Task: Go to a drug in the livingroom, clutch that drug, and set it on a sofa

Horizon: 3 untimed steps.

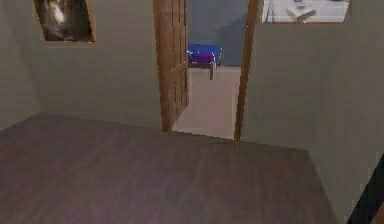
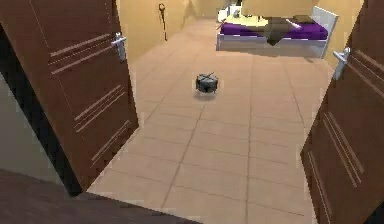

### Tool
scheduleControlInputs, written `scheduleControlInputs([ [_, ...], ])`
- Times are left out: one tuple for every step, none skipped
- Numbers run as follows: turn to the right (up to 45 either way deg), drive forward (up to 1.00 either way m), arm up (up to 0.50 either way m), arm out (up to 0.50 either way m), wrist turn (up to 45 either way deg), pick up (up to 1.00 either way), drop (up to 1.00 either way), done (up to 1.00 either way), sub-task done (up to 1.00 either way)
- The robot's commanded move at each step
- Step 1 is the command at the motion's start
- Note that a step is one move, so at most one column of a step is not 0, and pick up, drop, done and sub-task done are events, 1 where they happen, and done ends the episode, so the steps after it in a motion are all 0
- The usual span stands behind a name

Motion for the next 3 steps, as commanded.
scheduleControlInputs([
  [0.0, 1.00, 0.00, 0.00, 0.0, 0.00, 0.00, 0.00, 0.00],
  [0.0, 0.70, 0.00, 0.00, 0.0, 0.00, 0.00, 0.00, 0.00],
  [12.0, 0.00, 0.00, 0.00, 0.0, 0.00, 0.00, 0.00, 0.00],
])
